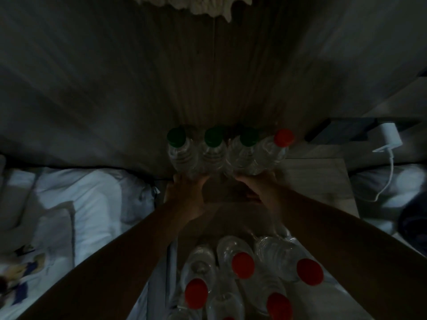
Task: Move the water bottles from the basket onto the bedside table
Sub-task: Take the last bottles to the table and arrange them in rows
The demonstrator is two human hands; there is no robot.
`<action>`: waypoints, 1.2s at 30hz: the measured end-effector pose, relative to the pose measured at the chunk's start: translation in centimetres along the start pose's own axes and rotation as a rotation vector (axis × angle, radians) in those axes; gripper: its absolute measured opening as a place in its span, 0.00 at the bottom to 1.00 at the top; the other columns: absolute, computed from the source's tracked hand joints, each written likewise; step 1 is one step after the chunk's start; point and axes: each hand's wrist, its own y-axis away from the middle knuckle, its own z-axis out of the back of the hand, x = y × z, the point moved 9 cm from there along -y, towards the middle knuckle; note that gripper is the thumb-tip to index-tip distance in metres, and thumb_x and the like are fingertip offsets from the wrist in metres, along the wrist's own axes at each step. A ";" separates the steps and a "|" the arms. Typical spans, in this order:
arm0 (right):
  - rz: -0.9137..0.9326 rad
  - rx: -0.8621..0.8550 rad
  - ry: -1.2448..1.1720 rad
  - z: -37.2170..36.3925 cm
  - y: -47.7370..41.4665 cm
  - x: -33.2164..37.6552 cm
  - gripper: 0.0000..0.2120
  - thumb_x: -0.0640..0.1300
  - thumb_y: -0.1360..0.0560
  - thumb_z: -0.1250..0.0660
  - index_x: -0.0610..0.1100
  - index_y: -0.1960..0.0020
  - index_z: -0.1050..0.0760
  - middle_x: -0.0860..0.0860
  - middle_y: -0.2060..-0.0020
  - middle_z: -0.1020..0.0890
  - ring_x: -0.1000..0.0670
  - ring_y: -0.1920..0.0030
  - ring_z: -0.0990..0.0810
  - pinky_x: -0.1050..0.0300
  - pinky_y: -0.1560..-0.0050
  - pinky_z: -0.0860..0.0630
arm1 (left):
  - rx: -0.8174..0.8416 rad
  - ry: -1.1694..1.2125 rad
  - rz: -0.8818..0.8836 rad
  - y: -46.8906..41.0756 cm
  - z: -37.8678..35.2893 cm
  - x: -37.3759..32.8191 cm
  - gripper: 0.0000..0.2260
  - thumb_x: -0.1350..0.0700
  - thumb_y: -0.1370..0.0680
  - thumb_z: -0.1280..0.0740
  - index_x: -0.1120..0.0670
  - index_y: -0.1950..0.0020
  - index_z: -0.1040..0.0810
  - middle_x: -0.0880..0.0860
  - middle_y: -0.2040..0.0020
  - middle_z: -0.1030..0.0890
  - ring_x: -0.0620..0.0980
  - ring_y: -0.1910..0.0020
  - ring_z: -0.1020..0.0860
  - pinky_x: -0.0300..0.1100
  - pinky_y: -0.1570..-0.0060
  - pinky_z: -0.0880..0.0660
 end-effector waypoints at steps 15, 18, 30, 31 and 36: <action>0.403 0.291 0.685 1.7 8.4 3.1 0.26 0.62 0.31 0.35 0.48 0.39 0.26 0.47 0.40 0.22 0.46 0.38 0.25 0.41 0.31 0.34 | 0.034 0.582 -0.013 8.2 3.5 -0.7 0.11 0.55 0.21 0.37 0.58 0.42 0.24 0.57 0.47 0.20 0.54 0.46 0.22 0.45 0.48 0.25; 0.482 0.402 0.586 2.5 14.0 3.6 0.20 0.49 0.26 0.32 0.46 0.36 0.29 0.47 0.43 0.22 0.47 0.41 0.23 0.45 0.35 0.29 | -0.006 0.697 -0.129 12.7 5.5 -1.9 0.11 0.57 0.22 0.36 0.58 0.41 0.23 0.52 0.48 0.19 0.44 0.48 0.22 0.32 0.53 0.27; 0.765 0.477 0.784 0.3 20.8 0.7 0.17 0.51 0.28 0.29 0.52 0.41 0.25 0.57 0.45 0.20 0.58 0.44 0.24 0.62 0.42 0.30 | -0.068 0.617 -0.193 18.4 3.7 -2.1 0.17 0.45 0.31 0.27 0.44 0.45 0.26 0.40 0.48 0.24 0.35 0.47 0.26 0.28 0.51 0.28; 0.792 0.455 0.816 0.2 20.9 0.7 0.17 0.51 0.28 0.29 0.52 0.40 0.25 0.56 0.44 0.20 0.57 0.44 0.24 0.63 0.42 0.31 | -0.059 0.602 -0.194 18.6 3.6 -2.1 0.17 0.45 0.31 0.27 0.44 0.45 0.26 0.40 0.48 0.23 0.36 0.48 0.25 0.30 0.51 0.27; 0.897 0.336 0.949 -0.1 20.8 0.3 0.19 0.55 0.27 0.33 0.52 0.37 0.28 0.55 0.40 0.22 0.53 0.40 0.25 0.55 0.36 0.31 | -0.172 0.547 -0.159 19.2 3.9 -1.8 0.12 0.51 0.30 0.27 0.47 0.48 0.24 0.39 0.59 0.23 0.37 0.60 0.23 0.32 0.59 0.26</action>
